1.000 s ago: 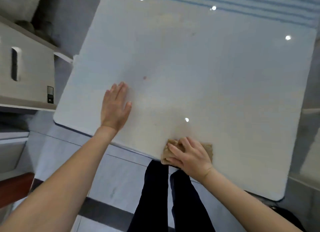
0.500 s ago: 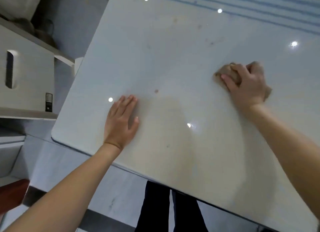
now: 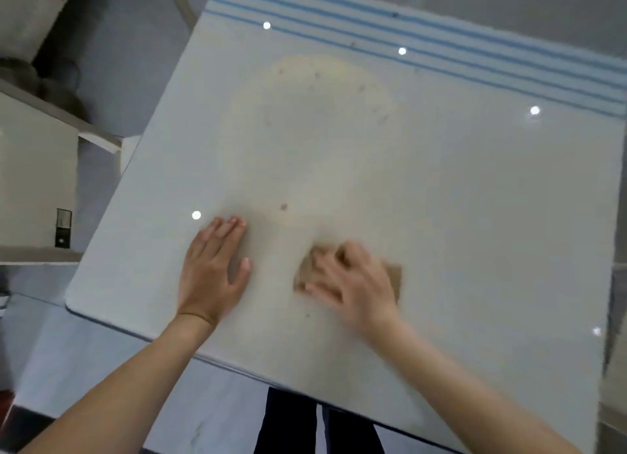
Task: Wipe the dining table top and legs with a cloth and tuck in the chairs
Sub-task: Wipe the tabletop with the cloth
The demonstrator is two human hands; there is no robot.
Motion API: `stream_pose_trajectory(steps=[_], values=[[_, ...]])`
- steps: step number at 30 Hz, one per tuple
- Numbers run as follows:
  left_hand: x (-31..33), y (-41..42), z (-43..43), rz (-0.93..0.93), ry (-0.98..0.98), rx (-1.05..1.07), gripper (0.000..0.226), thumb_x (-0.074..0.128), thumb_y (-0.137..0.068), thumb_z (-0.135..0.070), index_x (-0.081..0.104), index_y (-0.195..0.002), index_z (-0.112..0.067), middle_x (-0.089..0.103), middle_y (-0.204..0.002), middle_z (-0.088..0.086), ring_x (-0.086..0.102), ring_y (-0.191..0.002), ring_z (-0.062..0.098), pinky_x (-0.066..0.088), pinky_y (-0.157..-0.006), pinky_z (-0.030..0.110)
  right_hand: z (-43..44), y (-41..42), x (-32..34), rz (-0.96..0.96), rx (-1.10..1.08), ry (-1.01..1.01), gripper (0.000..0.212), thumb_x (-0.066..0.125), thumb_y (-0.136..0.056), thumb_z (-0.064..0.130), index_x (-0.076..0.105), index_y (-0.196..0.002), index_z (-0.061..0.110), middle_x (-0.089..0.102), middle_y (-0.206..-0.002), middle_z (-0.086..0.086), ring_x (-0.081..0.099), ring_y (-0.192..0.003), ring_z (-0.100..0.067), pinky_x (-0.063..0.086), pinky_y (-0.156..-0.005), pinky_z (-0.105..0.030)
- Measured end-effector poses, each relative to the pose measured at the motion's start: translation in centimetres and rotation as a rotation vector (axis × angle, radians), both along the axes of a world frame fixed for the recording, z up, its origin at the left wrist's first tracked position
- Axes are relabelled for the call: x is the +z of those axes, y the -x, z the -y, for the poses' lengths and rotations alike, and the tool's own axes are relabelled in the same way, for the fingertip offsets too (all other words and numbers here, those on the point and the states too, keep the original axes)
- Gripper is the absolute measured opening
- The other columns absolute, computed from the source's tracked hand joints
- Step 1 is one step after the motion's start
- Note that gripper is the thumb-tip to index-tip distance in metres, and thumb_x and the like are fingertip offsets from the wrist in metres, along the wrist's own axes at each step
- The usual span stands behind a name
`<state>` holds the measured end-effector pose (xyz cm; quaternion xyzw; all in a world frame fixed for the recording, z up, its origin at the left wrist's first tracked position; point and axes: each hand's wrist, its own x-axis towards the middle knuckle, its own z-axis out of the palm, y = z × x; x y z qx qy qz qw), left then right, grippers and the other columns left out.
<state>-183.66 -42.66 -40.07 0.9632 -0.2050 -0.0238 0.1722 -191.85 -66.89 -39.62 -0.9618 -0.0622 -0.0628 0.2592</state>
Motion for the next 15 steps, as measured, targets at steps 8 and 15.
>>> stream_pose_trajectory(steps=[8,15], values=[[0.3,0.2,0.0,-0.055,-0.015,0.016,0.056,0.043,-0.087,-0.033,0.048,-0.139,-0.011,0.046,-0.144,0.005,0.036,-0.139,0.025,0.029,-0.113,0.046,5.0,2.9,-0.6,0.037,0.427,0.089,0.032,0.056,-0.095,0.045,0.066,-0.114,0.021,0.053,-0.086,-0.005,0.051,-0.072,-0.024,0.042,-0.062,-0.032],[-0.1,0.0,-0.1,-0.015,0.011,0.013,0.056,0.045,-0.085,-0.033,0.052,-0.135,-0.008,0.051,-0.14,0.007,0.041,-0.134,0.027,0.032,-0.111,0.045,20.4,-18.6,-1.0,0.101,-0.632,0.088,0.042,0.059,-0.085,0.052,0.064,-0.109,0.018,0.05,-0.106,-0.016,0.051,-0.099,-0.031,0.04,-0.087,-0.031]])
